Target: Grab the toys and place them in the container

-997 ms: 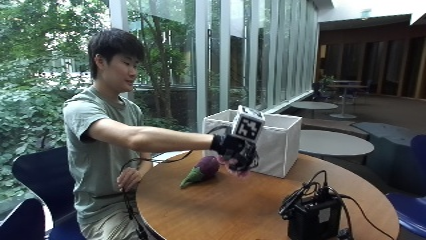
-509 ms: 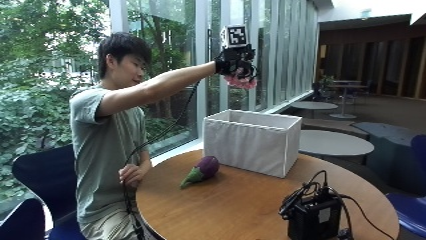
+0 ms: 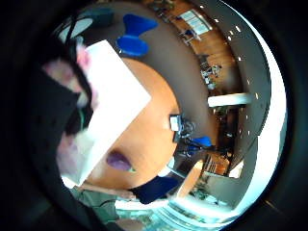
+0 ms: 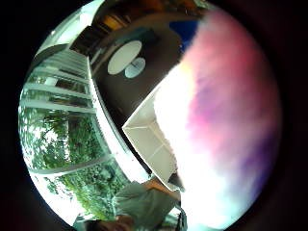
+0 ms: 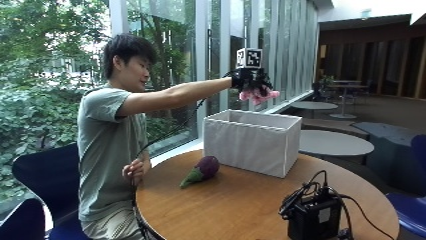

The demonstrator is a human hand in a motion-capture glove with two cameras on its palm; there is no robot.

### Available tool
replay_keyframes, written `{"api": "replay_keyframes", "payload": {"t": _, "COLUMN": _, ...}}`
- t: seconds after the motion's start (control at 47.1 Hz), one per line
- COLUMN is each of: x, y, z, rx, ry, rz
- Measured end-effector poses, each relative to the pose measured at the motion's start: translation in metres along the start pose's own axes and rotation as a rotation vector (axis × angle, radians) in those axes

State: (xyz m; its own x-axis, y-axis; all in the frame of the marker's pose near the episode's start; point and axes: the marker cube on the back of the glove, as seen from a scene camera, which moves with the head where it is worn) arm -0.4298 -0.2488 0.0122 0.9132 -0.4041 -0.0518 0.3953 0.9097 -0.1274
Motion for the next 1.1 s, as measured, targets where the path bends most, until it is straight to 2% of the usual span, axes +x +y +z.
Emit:
{"api": "replay_keyframes", "payload": {"t": 0.042, "x": -0.004, "y": 0.002, "z": 0.007, "rx": -0.035, "ry": 0.026, "rz": -0.076}}
{"api": "replay_keyframes", "payload": {"t": 0.127, "x": -0.012, "y": 0.000, "z": 0.011, "rx": -0.083, "ry": 0.020, "rz": -0.068}}
{"api": "replay_keyframes", "payload": {"t": 0.255, "x": 0.002, "y": 0.015, "z": -0.003, "rx": -0.067, "ry": 0.034, "rz": -0.073}}
{"api": "replay_keyframes", "payload": {"t": 0.446, "x": 0.041, "y": 0.077, "z": -0.024, "rx": -0.057, "ry": 0.092, "rz": -0.053}}
{"api": "replay_keyframes", "payload": {"t": 0.552, "x": 0.071, "y": 0.130, "z": -0.009, "rx": -0.081, "ry": 0.078, "rz": -0.065}}
{"api": "replay_keyframes", "payload": {"t": 0.658, "x": 0.097, "y": 0.178, "z": 0.039, "rx": -0.140, "ry": 0.041, "rz": -0.036}}
{"api": "replay_keyframes", "payload": {"t": 0.785, "x": 0.146, "y": 0.230, "z": 0.129, "rx": -0.204, "ry": 0.012, "rz": -0.096}}
{"api": "replay_keyframes", "payload": {"t": 0.934, "x": 0.216, "y": 0.267, "z": 0.242, "rx": -0.329, "ry": 0.177, "rz": -0.095}}
{"api": "replay_keyframes", "payload": {"t": 0.976, "x": 0.221, "y": 0.269, "z": 0.269, "rx": -0.343, "ry": 0.159, "rz": 0.019}}
{"api": "replay_keyframes", "payload": {"t": 1.04, "x": 0.190, "y": 0.255, "z": 0.301, "rx": -0.312, "ry": -0.009, "rz": 0.311}}
{"api": "replay_keyframes", "payload": {"t": 1.061, "x": 0.180, "y": 0.253, "z": 0.311, "rx": -0.294, "ry": -0.054, "rz": 0.349}}
{"api": "replay_keyframes", "payload": {"t": 1.103, "x": 0.167, "y": 0.254, "z": 0.326, "rx": -0.240, "ry": -0.101, "rz": 0.324}}
